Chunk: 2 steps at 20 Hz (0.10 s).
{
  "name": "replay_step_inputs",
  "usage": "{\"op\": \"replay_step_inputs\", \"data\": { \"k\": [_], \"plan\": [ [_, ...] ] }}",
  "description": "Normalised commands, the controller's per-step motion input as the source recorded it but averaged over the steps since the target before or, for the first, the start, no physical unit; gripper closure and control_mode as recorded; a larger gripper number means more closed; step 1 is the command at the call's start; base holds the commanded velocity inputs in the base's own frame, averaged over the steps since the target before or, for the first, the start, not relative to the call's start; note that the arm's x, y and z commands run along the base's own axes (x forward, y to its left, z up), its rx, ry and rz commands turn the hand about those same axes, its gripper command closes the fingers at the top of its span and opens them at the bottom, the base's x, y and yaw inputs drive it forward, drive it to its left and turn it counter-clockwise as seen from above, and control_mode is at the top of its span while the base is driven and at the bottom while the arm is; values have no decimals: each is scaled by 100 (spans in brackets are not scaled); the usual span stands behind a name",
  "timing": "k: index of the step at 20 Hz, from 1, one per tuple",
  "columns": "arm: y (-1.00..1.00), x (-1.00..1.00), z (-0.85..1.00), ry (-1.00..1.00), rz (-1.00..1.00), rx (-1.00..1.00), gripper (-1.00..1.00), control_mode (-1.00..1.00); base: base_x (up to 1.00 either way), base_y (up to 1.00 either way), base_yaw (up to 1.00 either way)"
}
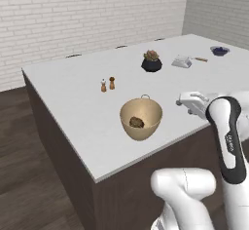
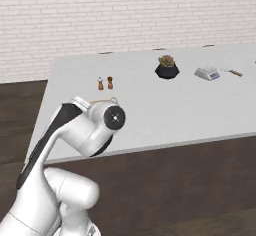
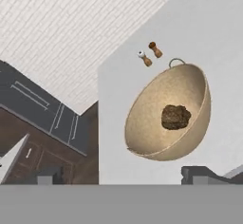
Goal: Open the cabinet, pick up the bread from the cabinet and place it in the basket. Then move the basket to the dining counter.
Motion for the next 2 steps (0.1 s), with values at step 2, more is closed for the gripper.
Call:
{"op": "replay_step_inputs", "data": {
  "k": [2],
  "plan": [
    [0,-100,100,-6,13,0,-100,-100,0,0,0]
  ]
}}
